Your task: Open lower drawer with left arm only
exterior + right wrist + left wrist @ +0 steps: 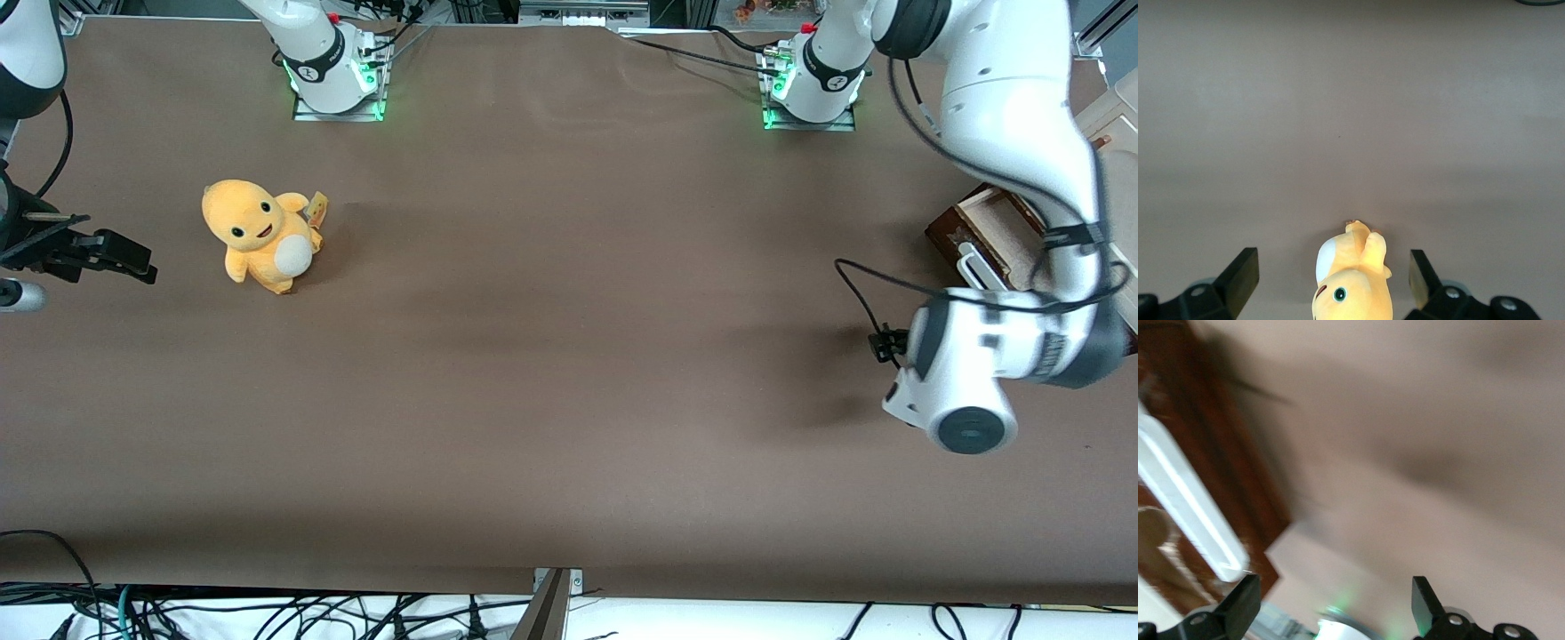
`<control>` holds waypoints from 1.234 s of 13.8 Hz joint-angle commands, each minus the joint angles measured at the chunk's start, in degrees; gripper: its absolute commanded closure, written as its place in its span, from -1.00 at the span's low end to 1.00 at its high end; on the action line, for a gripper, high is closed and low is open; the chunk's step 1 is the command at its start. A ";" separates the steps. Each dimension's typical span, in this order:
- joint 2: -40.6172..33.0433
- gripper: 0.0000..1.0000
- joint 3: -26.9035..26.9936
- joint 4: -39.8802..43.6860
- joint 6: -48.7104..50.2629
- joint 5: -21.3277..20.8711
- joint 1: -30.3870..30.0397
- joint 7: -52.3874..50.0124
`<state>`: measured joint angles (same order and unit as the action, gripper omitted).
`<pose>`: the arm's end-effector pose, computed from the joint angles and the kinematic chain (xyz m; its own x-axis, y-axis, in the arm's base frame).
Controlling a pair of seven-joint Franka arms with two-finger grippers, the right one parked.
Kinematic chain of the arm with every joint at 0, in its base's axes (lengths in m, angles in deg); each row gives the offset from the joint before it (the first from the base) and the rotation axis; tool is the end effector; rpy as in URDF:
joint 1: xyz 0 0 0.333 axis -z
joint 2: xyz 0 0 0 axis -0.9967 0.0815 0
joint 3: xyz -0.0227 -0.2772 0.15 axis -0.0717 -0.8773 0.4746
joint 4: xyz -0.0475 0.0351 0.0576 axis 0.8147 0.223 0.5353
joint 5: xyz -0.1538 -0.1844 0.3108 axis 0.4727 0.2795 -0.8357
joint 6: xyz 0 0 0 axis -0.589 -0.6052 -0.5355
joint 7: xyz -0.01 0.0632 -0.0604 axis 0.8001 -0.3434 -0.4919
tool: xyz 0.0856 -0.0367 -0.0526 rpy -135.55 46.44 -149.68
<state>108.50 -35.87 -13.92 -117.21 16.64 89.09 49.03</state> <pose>0.6837 -0.0111 0.3108 0.7756 0.4004 -0.4880 0.2199 -0.8961 -0.3856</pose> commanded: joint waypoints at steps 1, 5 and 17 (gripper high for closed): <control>-3.49 -1.00 -0.45 2.34 -1.05 10.54 -4.36 1.94; -12.27 -1.00 0.52 -2.20 -7.55 16.82 -7.54 11.83; -43.22 -1.00 -0.79 -30.70 -17.96 8.39 -2.36 28.57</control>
<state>68.50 -36.04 -41.94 -137.86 26.50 86.36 76.52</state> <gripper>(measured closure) 0.000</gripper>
